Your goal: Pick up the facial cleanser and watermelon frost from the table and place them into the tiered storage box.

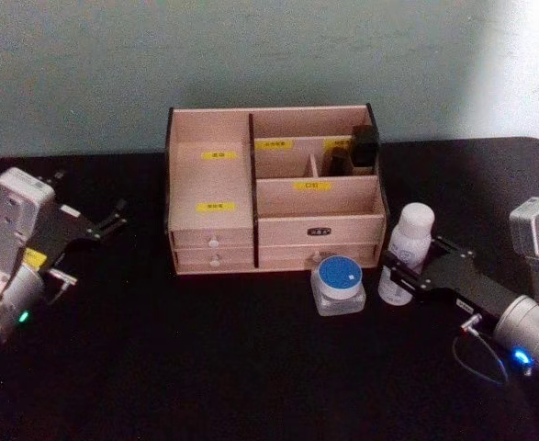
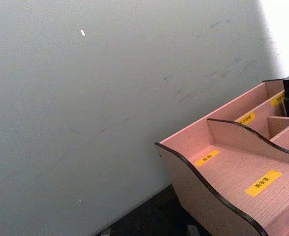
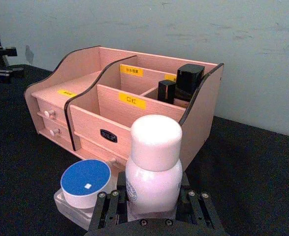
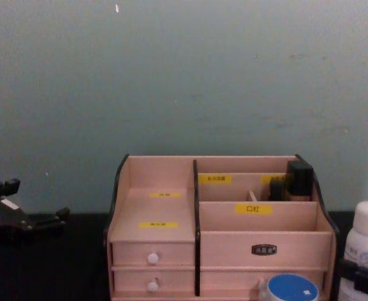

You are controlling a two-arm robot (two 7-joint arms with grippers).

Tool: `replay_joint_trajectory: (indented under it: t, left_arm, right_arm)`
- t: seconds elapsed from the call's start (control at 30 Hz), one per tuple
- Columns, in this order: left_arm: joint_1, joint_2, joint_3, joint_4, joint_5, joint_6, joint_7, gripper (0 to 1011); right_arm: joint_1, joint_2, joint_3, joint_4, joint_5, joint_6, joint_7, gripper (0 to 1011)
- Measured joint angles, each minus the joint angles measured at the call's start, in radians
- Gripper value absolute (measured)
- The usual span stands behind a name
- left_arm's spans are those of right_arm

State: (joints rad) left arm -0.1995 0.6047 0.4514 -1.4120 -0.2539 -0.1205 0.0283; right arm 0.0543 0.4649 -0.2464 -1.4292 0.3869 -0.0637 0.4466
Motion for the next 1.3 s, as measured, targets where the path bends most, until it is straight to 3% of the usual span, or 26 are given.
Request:
replay_joint_trajectory:
  t: [0.37,0.93,1.3]
  left_arm:
    - [0.0,0.0,0.0,0.0,0.0,0.0,0.0,1001]
    - [0.0,0.0,0.0,0.0,0.0,0.0,0.0,1001]
    - [0.0,0.0,0.0,0.0,0.0,0.0,0.0,1001]
  right_arm:
    - [-0.003,0.004,0.004,-0.008,0.018,-0.009,0.019,589]
    - [-0.023,0.046,0.016,-0.101,0.084,-0.011,0.063,589]
    - [0.005,0.074,-0.001,-0.139,0.114,0.018,0.081,589]
